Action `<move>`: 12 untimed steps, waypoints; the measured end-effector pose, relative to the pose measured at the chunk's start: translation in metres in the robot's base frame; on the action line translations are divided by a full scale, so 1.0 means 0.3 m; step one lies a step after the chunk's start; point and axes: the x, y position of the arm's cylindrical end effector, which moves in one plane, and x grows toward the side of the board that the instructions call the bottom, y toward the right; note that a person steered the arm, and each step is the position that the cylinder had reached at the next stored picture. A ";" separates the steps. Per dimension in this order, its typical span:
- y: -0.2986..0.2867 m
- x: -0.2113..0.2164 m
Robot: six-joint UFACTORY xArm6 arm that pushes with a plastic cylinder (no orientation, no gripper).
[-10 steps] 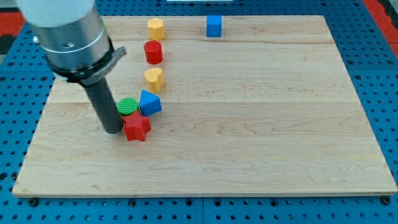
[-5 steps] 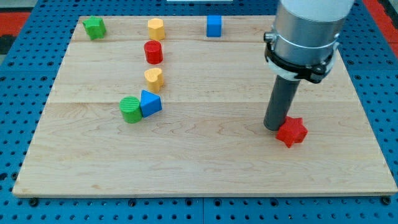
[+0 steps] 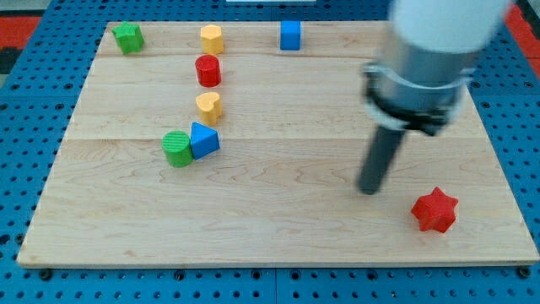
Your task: Move red star and blue triangle towards bottom right
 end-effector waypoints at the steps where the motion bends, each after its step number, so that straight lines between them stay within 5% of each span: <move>1: -0.373 0.062; 2: -0.792 0.035; 3: -0.882 -0.103; 6: -0.531 -0.190; 8: -0.597 -0.352; 9: -0.341 -0.355; 10: -0.107 -0.256; 12: -0.013 -0.037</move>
